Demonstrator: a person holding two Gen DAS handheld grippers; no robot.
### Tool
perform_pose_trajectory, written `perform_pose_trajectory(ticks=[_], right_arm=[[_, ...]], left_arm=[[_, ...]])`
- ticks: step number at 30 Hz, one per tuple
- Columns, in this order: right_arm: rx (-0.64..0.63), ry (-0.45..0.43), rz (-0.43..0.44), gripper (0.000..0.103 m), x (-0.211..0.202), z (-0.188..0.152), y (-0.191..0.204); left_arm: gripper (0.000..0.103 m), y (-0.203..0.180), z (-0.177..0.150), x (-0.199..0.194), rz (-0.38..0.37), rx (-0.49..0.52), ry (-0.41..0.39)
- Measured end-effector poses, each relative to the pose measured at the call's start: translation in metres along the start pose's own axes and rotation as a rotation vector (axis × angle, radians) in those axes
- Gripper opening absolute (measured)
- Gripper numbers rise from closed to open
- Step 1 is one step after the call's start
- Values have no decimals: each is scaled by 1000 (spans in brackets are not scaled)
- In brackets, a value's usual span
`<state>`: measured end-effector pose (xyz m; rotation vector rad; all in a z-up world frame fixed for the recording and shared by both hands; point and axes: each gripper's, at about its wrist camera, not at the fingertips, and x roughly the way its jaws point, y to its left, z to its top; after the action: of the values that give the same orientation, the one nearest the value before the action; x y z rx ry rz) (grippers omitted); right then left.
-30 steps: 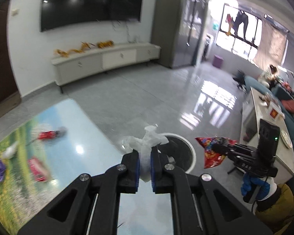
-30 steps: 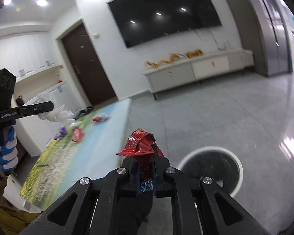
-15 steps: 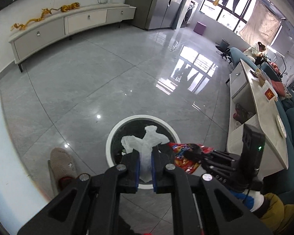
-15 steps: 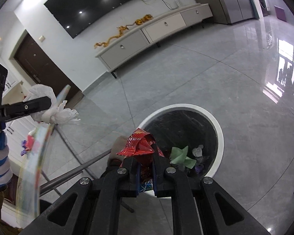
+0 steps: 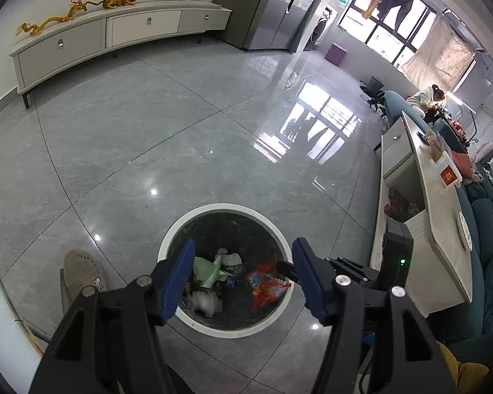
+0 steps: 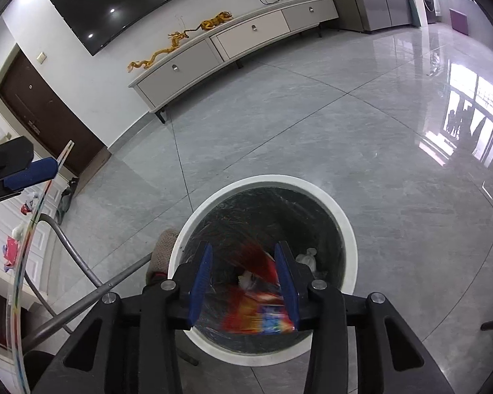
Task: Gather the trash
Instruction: 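Open the left tool to drop the white bag while the right tool drops the chip bag into the bin, then move both open tools back over the remaining trash on the table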
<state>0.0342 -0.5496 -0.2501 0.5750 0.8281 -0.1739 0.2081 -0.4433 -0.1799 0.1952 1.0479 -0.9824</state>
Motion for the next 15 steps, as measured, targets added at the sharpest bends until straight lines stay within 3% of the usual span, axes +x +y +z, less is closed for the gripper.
perform_pose_trajectory(ticks=[7,15], right_arm=[[3,-54,3,38,-34,0,8],[-67,-159,32,38,-102,9,50]], left_arm=[[60,2,-13,-49,45,0,-59],[60,4,-42,-142,122,20,-188]])
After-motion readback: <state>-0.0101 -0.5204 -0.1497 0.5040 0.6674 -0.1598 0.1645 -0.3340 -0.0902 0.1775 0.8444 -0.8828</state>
